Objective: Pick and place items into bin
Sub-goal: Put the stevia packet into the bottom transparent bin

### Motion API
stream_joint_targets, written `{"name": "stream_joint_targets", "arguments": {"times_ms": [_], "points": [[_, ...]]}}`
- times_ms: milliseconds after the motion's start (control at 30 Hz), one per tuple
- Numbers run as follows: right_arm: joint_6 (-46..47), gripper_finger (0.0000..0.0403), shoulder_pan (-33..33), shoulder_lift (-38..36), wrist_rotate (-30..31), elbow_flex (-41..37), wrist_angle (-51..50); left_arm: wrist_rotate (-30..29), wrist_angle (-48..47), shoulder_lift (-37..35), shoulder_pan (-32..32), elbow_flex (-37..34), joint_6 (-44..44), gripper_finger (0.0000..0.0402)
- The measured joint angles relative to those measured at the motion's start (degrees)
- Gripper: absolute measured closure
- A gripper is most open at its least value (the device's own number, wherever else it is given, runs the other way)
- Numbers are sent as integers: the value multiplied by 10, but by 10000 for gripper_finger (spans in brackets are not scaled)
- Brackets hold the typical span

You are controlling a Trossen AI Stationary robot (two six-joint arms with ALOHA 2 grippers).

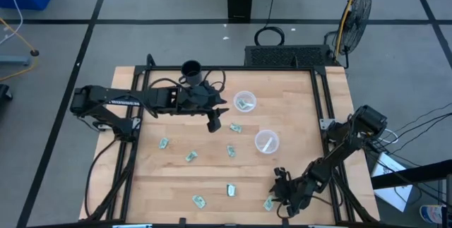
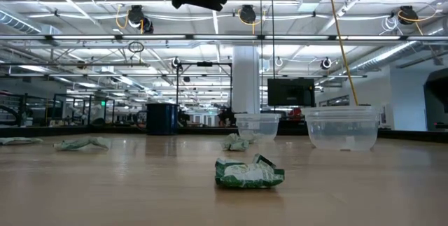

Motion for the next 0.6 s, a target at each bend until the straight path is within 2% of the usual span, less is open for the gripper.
{"name": "stream_joint_targets", "arguments": {"times_ms": [133,333,500,600], "points": [[1,282,-5,7,-11,0,-1,-1,2,-1,0,0,14,261],[3,387,-18,-9,-28,0,-6,-5,2,-1,0,0,19,261],[-11,394,-31,-81,-46,-4,-21,-5,2,-1,0,0,19,261],[-60,399,-34,-153,2,-1,-51,-5,2,-4,1,0,20,261]]}}
